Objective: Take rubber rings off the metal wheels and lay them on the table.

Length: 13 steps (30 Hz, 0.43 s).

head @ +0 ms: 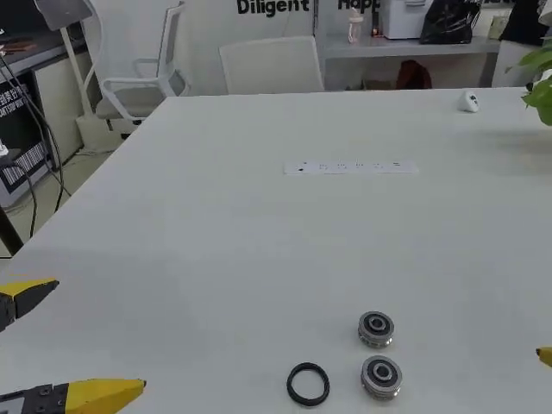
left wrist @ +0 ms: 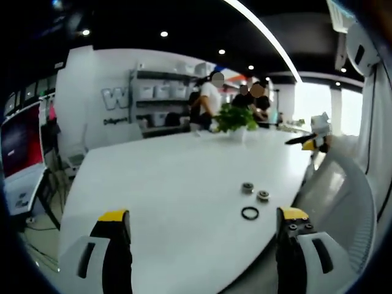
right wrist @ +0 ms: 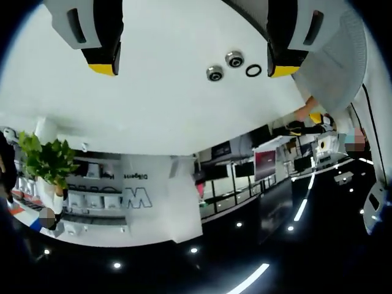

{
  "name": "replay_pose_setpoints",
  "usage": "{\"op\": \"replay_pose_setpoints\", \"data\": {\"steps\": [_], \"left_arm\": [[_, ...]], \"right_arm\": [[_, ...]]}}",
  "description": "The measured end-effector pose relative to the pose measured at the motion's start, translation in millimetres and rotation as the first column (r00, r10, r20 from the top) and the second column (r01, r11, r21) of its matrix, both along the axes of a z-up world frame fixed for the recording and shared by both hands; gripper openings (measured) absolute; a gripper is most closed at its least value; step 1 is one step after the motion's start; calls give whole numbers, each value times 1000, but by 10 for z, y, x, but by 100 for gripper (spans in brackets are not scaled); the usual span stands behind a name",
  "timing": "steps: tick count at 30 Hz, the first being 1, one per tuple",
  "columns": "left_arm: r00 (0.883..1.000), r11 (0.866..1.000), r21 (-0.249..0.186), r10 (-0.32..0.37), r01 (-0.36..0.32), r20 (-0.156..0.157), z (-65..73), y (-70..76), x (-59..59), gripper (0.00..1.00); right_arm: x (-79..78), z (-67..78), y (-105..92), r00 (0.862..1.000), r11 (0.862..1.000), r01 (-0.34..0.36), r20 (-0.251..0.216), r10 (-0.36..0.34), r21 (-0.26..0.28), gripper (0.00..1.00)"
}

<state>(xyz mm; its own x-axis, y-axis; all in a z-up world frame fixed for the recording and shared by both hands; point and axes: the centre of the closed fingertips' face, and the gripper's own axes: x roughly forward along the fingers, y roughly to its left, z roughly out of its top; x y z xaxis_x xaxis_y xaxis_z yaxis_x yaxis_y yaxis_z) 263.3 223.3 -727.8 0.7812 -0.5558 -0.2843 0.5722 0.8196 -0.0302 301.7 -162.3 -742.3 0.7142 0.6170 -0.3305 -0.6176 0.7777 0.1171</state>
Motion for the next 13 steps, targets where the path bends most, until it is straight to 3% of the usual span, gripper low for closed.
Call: {"op": "replay_pose_setpoints", "data": {"steps": [7, 13], "left_arm": [[999, 999, 3, 40, -40, -27, -100, 110, -7, 100], [997, 998, -8, 63, -63, -41, -171, 177, 0, 100]], "right_arm": [[-46, -181, -2, 999, 1000, 18, -43, -19, -25, 99], [-41, -349, -50, 995, 999, 44, -86, -45, -12, 99]]}}
